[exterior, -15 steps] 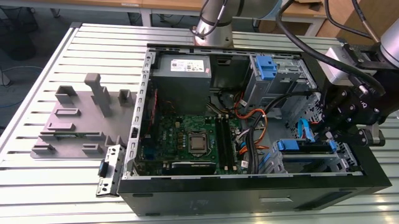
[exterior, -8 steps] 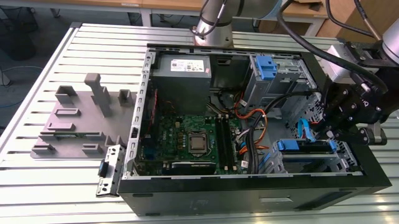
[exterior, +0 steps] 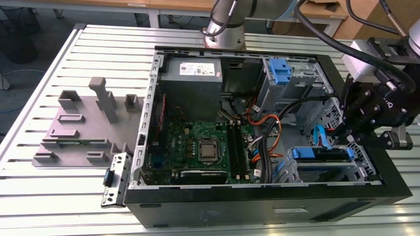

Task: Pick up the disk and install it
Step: 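Insert the second disk wire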

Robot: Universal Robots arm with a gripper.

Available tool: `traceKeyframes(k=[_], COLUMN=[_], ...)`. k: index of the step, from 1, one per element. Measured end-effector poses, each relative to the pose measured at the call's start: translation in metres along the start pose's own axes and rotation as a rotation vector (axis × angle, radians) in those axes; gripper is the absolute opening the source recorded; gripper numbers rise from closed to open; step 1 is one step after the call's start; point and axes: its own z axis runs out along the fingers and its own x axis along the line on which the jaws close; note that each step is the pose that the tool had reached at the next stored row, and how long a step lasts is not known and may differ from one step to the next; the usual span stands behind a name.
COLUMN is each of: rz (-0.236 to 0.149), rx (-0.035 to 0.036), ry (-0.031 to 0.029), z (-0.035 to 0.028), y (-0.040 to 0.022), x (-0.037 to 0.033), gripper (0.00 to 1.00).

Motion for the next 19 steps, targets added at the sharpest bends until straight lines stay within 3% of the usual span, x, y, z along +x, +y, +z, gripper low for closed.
traceKeyframes(k=[5,10,19], rz=[0.000,0.000,0.000], rx=[0.0000,0.0000,0.0000], ry=[0.0002,0.0002,0.0000], z=[-0.0001,0.0003,0.0023], y=[-0.0002,-0.0016,-0.0169], x=[-0.0014,-0.0087,-0.0123], gripper=[0.24,0.24,0.24])
